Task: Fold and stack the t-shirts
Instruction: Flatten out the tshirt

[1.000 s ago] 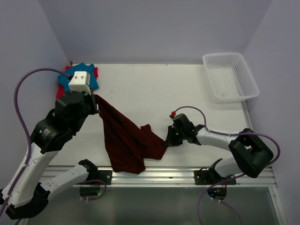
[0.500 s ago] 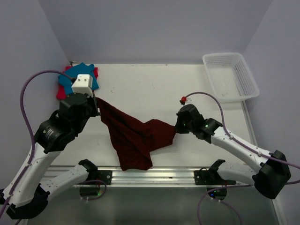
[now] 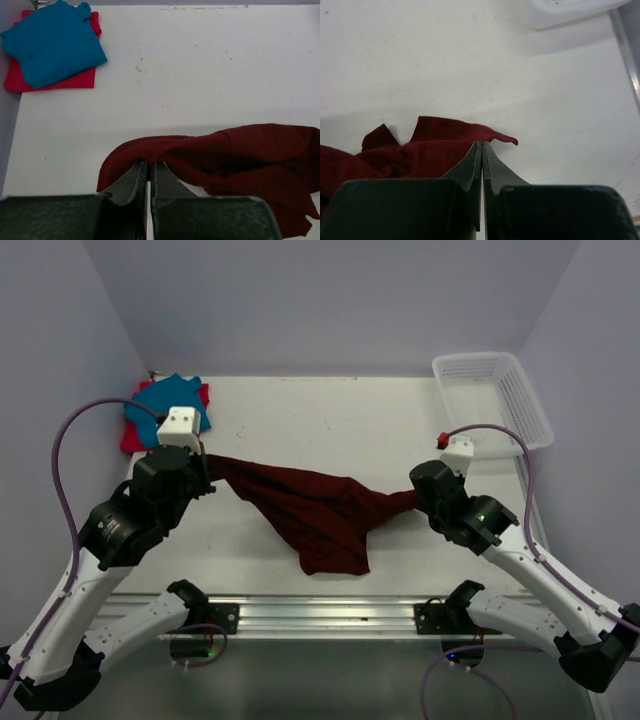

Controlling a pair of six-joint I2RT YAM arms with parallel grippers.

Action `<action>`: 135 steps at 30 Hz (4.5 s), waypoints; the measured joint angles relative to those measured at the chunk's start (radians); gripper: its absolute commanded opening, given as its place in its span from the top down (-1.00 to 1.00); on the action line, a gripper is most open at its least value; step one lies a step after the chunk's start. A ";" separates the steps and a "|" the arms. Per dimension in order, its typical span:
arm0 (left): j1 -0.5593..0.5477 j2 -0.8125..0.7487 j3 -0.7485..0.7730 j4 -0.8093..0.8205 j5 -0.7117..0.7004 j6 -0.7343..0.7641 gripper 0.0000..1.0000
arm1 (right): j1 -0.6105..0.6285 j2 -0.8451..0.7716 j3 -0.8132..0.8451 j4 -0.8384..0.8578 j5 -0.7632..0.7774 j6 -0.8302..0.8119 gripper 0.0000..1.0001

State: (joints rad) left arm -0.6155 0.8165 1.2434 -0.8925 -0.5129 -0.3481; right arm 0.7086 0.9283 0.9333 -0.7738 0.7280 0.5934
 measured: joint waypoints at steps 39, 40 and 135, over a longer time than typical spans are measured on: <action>0.000 -0.089 0.046 0.365 -0.102 0.203 1.00 | -0.001 -0.271 0.007 0.430 0.410 -0.338 1.00; 0.000 -0.093 0.060 0.385 -0.095 0.216 1.00 | -0.001 -0.272 0.010 0.455 0.406 -0.358 1.00; 0.130 0.512 0.011 1.070 0.132 0.054 1.00 | -0.002 -0.216 -0.010 0.266 -0.905 -0.367 1.00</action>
State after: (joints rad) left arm -0.4850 1.3289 1.2541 0.1772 -0.3813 -0.2939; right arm 0.7067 0.7124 0.9234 -0.5083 -0.1768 0.2264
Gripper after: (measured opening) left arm 0.019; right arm 0.008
